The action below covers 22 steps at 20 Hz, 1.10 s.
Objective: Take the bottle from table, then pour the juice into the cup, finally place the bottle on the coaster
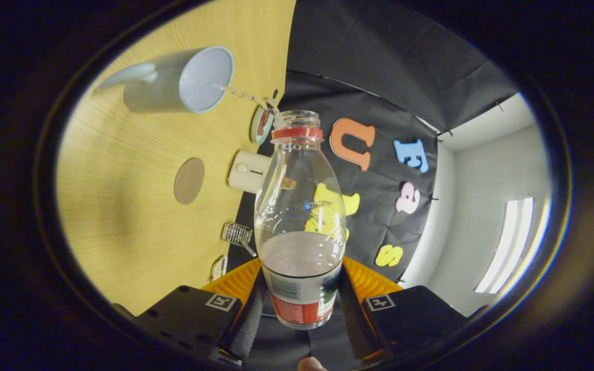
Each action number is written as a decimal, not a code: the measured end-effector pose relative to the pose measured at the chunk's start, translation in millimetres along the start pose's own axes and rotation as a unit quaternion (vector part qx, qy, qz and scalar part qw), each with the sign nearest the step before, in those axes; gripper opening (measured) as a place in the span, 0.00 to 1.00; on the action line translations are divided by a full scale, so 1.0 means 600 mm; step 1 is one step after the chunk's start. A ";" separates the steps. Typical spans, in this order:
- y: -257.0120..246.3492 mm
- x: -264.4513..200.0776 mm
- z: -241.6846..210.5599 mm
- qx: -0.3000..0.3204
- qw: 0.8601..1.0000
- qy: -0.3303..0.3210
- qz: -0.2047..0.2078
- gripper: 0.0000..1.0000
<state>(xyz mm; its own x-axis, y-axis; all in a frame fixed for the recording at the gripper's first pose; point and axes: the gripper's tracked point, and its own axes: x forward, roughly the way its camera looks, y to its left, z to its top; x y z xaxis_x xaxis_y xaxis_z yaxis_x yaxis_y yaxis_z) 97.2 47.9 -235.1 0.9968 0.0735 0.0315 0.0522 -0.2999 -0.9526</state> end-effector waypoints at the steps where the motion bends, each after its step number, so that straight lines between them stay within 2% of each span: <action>1: -0.002 -0.001 0.001 -0.003 1.000 0.000 -0.003 0.76; 22: -0.019 -0.001 0.006 -0.038 0.999 -0.004 -0.002 0.76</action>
<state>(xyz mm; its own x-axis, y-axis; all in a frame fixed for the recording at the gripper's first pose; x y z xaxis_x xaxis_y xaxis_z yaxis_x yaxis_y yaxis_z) 96.0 54.8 -225.3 0.9961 0.0823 0.0327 0.0611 -0.3714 -0.9264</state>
